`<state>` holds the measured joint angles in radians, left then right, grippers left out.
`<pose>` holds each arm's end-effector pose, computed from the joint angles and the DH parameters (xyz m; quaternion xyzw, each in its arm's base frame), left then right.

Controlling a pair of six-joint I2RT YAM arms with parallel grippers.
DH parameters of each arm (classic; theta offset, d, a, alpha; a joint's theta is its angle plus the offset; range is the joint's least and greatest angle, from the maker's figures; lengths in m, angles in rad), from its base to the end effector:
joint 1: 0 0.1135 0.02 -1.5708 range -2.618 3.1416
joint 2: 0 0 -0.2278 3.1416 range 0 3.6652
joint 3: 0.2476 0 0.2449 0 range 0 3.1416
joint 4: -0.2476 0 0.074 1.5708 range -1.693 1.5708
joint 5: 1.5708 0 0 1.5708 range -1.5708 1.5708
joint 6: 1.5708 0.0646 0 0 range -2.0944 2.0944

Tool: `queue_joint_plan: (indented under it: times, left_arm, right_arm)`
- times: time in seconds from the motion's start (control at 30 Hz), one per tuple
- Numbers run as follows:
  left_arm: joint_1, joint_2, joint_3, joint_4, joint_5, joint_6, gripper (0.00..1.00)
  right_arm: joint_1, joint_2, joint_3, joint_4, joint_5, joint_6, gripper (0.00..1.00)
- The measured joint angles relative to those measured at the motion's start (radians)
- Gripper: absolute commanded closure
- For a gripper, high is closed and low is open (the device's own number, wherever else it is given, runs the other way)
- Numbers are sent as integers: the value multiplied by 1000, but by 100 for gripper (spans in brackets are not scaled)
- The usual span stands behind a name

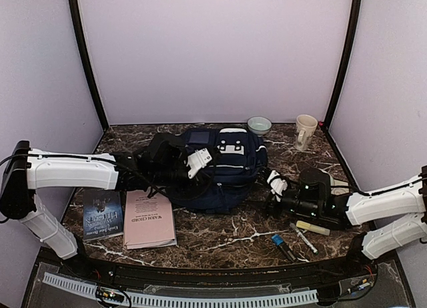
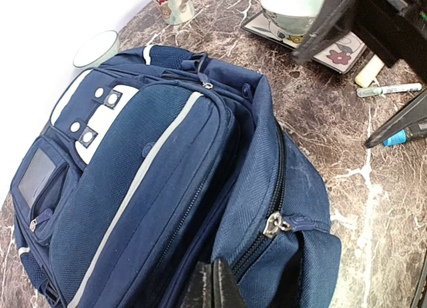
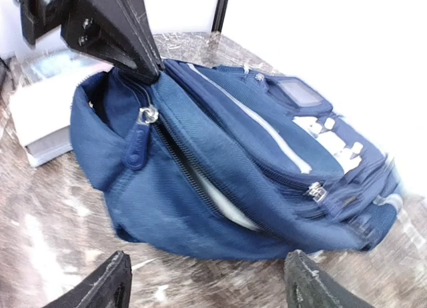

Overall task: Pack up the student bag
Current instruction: Pass from the left arm to the right

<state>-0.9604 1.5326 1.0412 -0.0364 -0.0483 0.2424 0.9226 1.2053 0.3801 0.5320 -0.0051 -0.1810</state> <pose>0.2139 -0.3003 0.2123 0.4805 0.7215 -0.1554 0.4736 0.1666 0.2206 0.1525 -0.4221 0.6829 0.2180 0.5550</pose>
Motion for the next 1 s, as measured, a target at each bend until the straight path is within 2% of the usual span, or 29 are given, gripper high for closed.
queue_joint_plan:
  times: [0.17, 0.4, 0.53, 0.6, 0.67, 0.87, 0.9, 0.93, 1.0]
  left_arm:
    - [13, -42, -40, 12, 18, 2, 100]
    - [15, -60, -69, 22, 37, 2, 100]
    - [15, -67, -83, 36, 48, 2, 100]
    - [15, -67, -85, 41, 52, 2, 100]
    - [15, -70, -87, 44, 57, 2, 100]
    - [22, -77, -100, 42, 65, 1, 100]
    - [23, -77, -100, 41, 64, 1, 99]
    - [24, -77, -100, 41, 63, 0, 94]
    - [27, -77, -99, 33, 60, -12, 74]
  right_arm:
    - [-2, 114, 50, 62, 14, -200, 16]
    - [-19, 229, 171, 54, 8, -342, 15]
    - [-30, 268, 227, 40, -58, -388, 22]
    - [-35, 303, 262, 28, -107, -408, 30]
    - [-43, 341, 293, 13, -161, -420, 43]
    - [-76, 434, 337, -4, -293, -435, 97]
    - [-80, 444, 345, -10, -311, -441, 100]
    - [-81, 454, 354, -18, -327, -444, 100]
    - [-87, 471, 373, -37, -355, -443, 100]
